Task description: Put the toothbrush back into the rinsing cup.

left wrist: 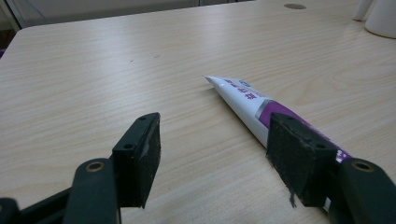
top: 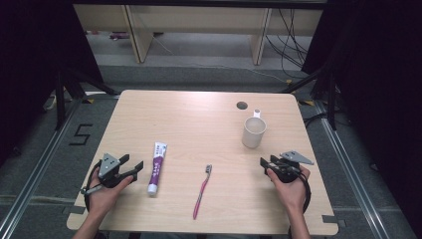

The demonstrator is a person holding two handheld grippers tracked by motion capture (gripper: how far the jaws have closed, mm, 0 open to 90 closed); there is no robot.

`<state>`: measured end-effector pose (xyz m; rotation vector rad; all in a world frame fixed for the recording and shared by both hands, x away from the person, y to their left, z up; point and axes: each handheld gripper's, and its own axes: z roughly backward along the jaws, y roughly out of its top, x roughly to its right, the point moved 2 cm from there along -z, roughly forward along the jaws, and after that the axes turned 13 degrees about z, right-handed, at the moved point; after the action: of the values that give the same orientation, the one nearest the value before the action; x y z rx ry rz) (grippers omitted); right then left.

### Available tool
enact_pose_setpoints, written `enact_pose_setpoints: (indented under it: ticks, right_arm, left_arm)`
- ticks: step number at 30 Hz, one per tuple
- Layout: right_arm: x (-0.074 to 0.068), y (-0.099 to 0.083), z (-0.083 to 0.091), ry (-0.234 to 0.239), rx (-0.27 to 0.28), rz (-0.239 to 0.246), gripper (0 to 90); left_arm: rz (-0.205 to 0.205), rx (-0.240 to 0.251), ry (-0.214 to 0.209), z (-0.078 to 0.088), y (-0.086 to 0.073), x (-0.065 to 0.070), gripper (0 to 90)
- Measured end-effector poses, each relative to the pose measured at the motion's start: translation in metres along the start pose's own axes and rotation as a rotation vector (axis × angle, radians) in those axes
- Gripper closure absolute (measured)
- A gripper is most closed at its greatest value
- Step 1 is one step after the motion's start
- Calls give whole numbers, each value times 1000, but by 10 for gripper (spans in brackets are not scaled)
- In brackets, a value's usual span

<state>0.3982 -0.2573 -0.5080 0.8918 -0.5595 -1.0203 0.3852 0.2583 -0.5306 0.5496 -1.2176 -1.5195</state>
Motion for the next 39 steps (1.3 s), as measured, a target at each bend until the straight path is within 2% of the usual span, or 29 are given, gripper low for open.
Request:
enact_pose_setpoints:
  ticks: [1,2,4,6,7,8,10,11,12,13,14,16,17,18,19,22,23,24,25,28,29,32,33,34,37,38,39]
  right_arm:
    - [3,1,-1,-10,-2,41,537]
    - [-1,3,0,-16,-26,-2,538]
    - [-4,6,2,3,-66,-4,537]
    - [-5,8,2,3,-100,4,534]
    - [-8,10,2,1,-130,-11,533]
    - [-10,12,2,19,-156,-6,533]
    - [-13,15,2,19,-206,-4,533]
    - [-17,17,4,25,-250,-30,532]
    - [-17,17,4,25,-250,-30,532]
    - [-20,20,5,37,-294,-32,524]
    - [-23,24,3,52,-349,12,519]
    - [-28,27,3,53,-422,4,518]
    - [-30,30,3,48,-459,-15,518]
    - [-32,33,1,44,-485,-25,518]
    - [-31,34,0,69,-487,11,518]
    - [-36,40,-3,52,-576,-27,510]
    - [-36,40,-3,52,-576,-27,510]
    - [-36,41,-5,56,-606,-12,506]
    - [-39,43,-8,66,-658,-11,505]
    - [-44,46,-11,93,-689,8,508]
    - [-49,49,-10,84,-735,-49,510]
    - [-56,52,-13,99,-764,-59,519]
    - [-63,54,-14,89,-777,-120,520]
    - [-61,54,-15,120,-781,-64,520]
    - [-71,57,-20,129,-793,-69,516]
    - [-80,58,-23,120,-794,-115,516]
    - [-80,59,-24,131,-804,-78,516]
  left_arm:
    - [-6,-7,10,1,0,0,352]
    - [-8,-2,4,0,0,1,353]
    - [-14,-10,11,0,0,1,354]
    - [-19,-16,14,-1,0,2,355]
    - [-20,-11,9,-1,0,3,355]
    - [-23,-12,10,0,0,3,355]
    - [-19,-8,0,0,-1,3,355]
    - [-16,-10,0,0,-1,3,355]
    - [-16,-10,0,0,-1,3,355]
    - [-20,-12,1,0,-1,4,355]
    - [-24,-12,-3,0,-1,4,355]
    - [-24,-19,1,0,-1,5,355]
    - [-25,-21,4,-1,-1,5,356]
    - [-23,-18,0,-1,-1,5,356]
    - [-24,-22,6,0,-1,5,357]
    - [-15,-22,8,-1,-1,5,356]
    - [-15,-22,8,-1,-1,5,356]
    - [-14,-24,10,-1,-1,5,356]
    - [-16,-26,11,-1,-1,5,356]
    - [-19,-27,9,-1,-1,5,356]
    - [-18,-27,8,-1,-1,5,356]
    - [-17,-27,5,-1,-1,4,356]
    - [-17,-28,5,-1,-1,4,356]
    - [-17,-28,4,-1,-1,4,356]
    - [-17,-29,5,-1,-1,4,355]
    - [-17,-28,5,-1,-1,4,355]
    - [-16,-28,5,-1,-1,4,355]
